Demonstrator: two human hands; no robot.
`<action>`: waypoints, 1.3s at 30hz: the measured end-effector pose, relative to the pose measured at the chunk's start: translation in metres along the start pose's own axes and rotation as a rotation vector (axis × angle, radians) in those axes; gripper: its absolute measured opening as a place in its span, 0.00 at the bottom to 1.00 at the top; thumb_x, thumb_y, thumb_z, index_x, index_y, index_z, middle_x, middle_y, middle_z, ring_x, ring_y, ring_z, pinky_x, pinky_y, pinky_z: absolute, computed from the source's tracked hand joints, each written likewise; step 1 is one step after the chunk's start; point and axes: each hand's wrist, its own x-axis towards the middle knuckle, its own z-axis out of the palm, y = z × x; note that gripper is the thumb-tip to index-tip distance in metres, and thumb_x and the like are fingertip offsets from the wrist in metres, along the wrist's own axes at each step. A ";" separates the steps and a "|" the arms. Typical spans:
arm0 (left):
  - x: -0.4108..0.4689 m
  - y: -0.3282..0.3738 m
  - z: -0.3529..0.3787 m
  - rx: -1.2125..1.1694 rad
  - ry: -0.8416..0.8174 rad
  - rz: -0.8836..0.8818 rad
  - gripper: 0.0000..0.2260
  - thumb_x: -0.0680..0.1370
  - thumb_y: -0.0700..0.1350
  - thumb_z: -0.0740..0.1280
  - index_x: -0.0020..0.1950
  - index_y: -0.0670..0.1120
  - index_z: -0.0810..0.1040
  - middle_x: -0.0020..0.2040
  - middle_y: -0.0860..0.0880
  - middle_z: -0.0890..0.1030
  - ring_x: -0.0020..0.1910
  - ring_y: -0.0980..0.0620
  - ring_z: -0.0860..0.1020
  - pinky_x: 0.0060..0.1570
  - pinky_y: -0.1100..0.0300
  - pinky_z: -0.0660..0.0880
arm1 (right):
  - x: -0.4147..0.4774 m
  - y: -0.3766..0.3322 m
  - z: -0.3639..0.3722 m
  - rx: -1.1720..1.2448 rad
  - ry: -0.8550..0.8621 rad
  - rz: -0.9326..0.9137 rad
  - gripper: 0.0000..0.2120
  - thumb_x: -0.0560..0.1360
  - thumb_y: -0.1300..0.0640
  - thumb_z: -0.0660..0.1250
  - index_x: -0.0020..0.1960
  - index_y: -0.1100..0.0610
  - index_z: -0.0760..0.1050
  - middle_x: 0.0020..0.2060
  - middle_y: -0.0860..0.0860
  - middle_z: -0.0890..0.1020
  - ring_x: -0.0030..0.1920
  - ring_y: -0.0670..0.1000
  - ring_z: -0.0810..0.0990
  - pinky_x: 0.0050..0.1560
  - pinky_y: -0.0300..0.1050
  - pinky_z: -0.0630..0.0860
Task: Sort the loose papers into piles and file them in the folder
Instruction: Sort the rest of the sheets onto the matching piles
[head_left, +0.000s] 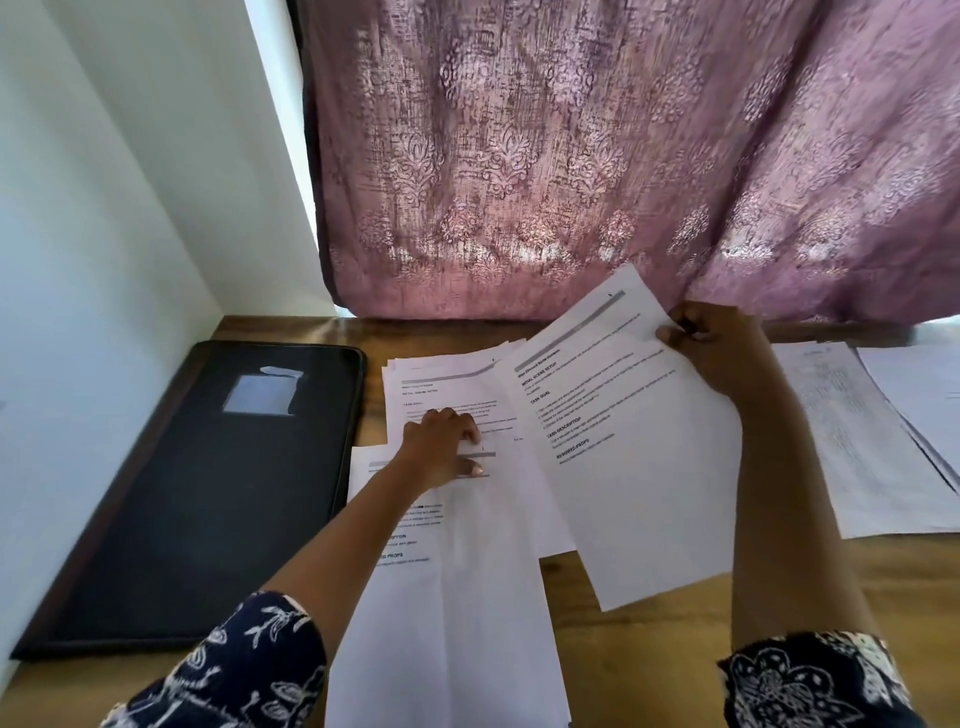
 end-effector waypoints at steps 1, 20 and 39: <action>0.001 0.001 -0.001 -0.006 -0.004 -0.005 0.22 0.71 0.56 0.74 0.62 0.53 0.72 0.61 0.53 0.75 0.63 0.49 0.69 0.59 0.52 0.63 | -0.001 0.002 0.000 0.003 0.005 0.007 0.06 0.76 0.57 0.69 0.41 0.54 0.73 0.35 0.52 0.75 0.41 0.53 0.74 0.44 0.47 0.68; -0.071 0.003 -0.055 -0.702 0.108 0.098 0.03 0.76 0.44 0.70 0.48 0.52 0.81 0.46 0.59 0.81 0.47 0.60 0.79 0.46 0.74 0.72 | 0.001 0.017 0.038 0.282 -0.107 0.144 0.09 0.75 0.56 0.70 0.45 0.63 0.78 0.38 0.57 0.81 0.39 0.52 0.77 0.43 0.48 0.74; -0.007 -0.011 -0.022 -0.515 0.079 0.031 0.12 0.77 0.45 0.71 0.59 0.51 0.77 0.54 0.54 0.78 0.53 0.54 0.75 0.46 0.69 0.69 | -0.110 -0.052 0.148 0.645 -0.606 0.624 0.12 0.80 0.61 0.56 0.53 0.66 0.76 0.44 0.59 0.79 0.43 0.55 0.78 0.43 0.44 0.77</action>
